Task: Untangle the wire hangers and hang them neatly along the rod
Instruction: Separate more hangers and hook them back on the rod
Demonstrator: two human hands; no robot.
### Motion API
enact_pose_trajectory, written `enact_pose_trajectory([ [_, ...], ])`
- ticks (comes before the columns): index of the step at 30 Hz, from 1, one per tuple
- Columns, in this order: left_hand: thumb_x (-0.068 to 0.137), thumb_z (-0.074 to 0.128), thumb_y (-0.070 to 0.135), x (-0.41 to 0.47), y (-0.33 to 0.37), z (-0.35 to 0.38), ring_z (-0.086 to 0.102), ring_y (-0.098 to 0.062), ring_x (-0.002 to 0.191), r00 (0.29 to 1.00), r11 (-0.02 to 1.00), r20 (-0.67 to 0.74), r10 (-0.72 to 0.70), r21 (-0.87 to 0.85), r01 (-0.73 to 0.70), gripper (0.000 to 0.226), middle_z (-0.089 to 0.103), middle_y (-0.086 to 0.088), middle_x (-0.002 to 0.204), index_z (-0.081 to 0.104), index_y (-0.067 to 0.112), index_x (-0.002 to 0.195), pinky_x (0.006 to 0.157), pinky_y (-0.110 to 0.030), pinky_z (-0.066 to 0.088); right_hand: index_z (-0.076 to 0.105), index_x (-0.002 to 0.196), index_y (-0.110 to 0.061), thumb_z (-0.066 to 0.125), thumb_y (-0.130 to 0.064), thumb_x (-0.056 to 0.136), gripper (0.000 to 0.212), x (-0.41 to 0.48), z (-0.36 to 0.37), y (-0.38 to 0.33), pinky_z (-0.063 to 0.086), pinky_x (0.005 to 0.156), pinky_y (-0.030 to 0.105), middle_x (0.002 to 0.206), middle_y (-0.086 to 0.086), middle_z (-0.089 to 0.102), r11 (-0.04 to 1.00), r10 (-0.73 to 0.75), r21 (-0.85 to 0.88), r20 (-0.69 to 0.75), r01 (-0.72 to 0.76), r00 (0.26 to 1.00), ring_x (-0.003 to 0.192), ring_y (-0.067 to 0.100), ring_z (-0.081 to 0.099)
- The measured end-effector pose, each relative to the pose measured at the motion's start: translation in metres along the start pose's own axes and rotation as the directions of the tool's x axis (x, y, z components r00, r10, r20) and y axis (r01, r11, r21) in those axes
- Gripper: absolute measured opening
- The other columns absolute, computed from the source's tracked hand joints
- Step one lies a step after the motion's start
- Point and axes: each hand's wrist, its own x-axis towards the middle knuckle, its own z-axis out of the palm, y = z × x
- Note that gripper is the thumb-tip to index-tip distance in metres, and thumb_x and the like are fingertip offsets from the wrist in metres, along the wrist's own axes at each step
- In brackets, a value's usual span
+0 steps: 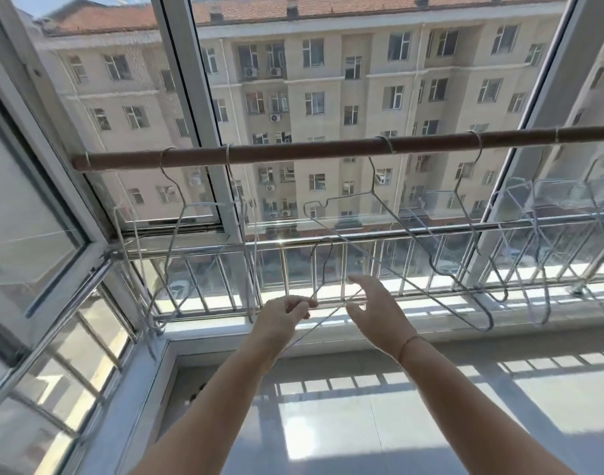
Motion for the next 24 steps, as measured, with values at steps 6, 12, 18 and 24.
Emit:
enact_pose_trajectory([
  [6, 0.093, 0.054, 0.011, -0.003, -0.003, -0.01, 0.061, -0.009, 0.101, 0.994, 0.999, 0.104, 0.036, 0.007, -0.037, 0.022, 0.071, 0.004, 0.099, 0.072, 0.022, 0.084, 0.089, -0.024, 0.042, 0.059, 0.116, -0.014, 0.055, -0.014, 0.084, 0.032, 0.001, 0.002, 0.007, 0.035, 0.105, 0.033, 0.122, 0.005, 0.059, 0.989, 0.016, -0.148, 0.01, -0.014, 1.0, 0.117, 0.022, 0.049],
  [12, 0.092, 0.055, 0.018, 0.002, -0.008, -0.013, 0.057, -0.013, 0.107, 0.987, 0.993, 0.14, 0.084, 0.072, -0.095, 0.027, 0.067, 0.001, 0.107, 0.07, 0.029, 0.073, 0.092, -0.03, 0.041, 0.051, 0.107, -0.012, 0.061, -0.01, 0.08, 0.029, -0.01, -0.009, 0.009, 0.039, 0.084, 0.028, 0.095, -0.001, 0.05, 0.982, -0.002, -0.184, -0.18, -0.032, 0.984, 0.095, 0.02, 0.048],
  [18, 0.094, 0.053, 0.017, 0.002, -0.002, -0.008, 0.055, -0.013, 0.107, 0.973, 0.974, 0.171, 0.153, 0.141, -0.178, 0.029, 0.064, -0.002, 0.11, 0.066, 0.031, 0.072, 0.095, -0.029, 0.037, 0.057, 0.116, -0.026, 0.06, -0.028, 0.084, 0.032, -0.018, -0.023, 0.013, 0.034, 0.098, 0.034, 0.122, 0.0, 0.045, 0.894, -0.012, -0.447, -0.1, -0.034, 0.995, 0.116, 0.021, 0.041],
  [24, 0.093, 0.052, 0.011, 0.004, 0.008, 0.003, 0.057, -0.005, 0.095, 0.977, 0.978, 0.066, 0.203, 0.035, -0.205, 0.022, 0.067, 0.005, 0.095, 0.07, 0.018, 0.082, 0.082, -0.015, 0.038, 0.056, 0.08, -0.026, 0.052, -0.025, 0.09, 0.011, -0.036, -0.051, 0.006, 0.043, 0.071, 0.027, 0.081, -0.007, 0.061, 0.956, 0.038, -0.293, 0.008, -0.034, 0.999, 0.081, 0.015, 0.056],
])
